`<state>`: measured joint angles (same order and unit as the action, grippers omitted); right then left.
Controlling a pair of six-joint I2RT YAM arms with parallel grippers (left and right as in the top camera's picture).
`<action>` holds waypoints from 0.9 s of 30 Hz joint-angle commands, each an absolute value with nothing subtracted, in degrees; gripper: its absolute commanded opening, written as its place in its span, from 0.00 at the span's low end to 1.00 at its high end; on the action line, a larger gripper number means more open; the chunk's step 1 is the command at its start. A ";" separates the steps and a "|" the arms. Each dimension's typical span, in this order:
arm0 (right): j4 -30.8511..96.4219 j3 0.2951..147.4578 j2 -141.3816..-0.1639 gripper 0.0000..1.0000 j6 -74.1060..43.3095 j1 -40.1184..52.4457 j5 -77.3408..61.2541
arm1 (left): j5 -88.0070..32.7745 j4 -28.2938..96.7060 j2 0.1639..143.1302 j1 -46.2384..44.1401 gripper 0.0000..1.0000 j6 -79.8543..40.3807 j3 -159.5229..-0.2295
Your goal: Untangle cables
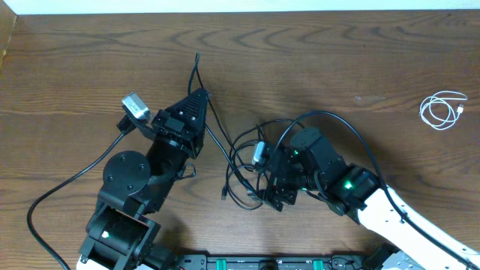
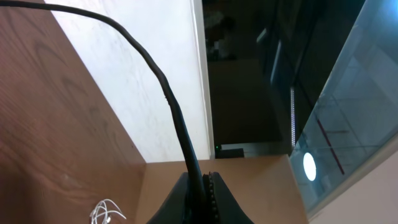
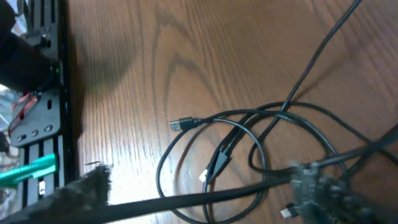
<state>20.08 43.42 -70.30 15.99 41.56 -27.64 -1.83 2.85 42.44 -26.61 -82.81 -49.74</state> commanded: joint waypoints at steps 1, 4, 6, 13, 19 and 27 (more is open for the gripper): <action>20.12 43.64 -71.50 0.79 15.42 42.06 -27.11 | -3.01 2.46 42.17 -26.30 0.08 -83.72 -50.52; 19.88 43.59 -71.83 0.61 15.27 42.06 -26.89 | -3.01 2.46 42.17 -26.30 0.08 -83.72 -50.52; 19.40 43.59 -71.83 0.40 15.27 42.06 -26.89 | -3.03 2.48 42.17 -26.30 0.08 -83.72 -50.52; 15.40 43.62 -71.53 0.01 13.74 41.91 -26.89 | -4.05 2.98 42.17 -26.30 0.08 -83.66 -50.52; 12.67 44.38 -65.34 0.01 4.62 38.54 -26.89 | -4.01 8.10 42.17 -26.30 0.08 -79.94 -50.52; 12.58 44.53 -49.67 0.01 -0.86 34.20 -26.96 | -3.77 16.93 42.24 -26.30 0.08 -73.30 -50.52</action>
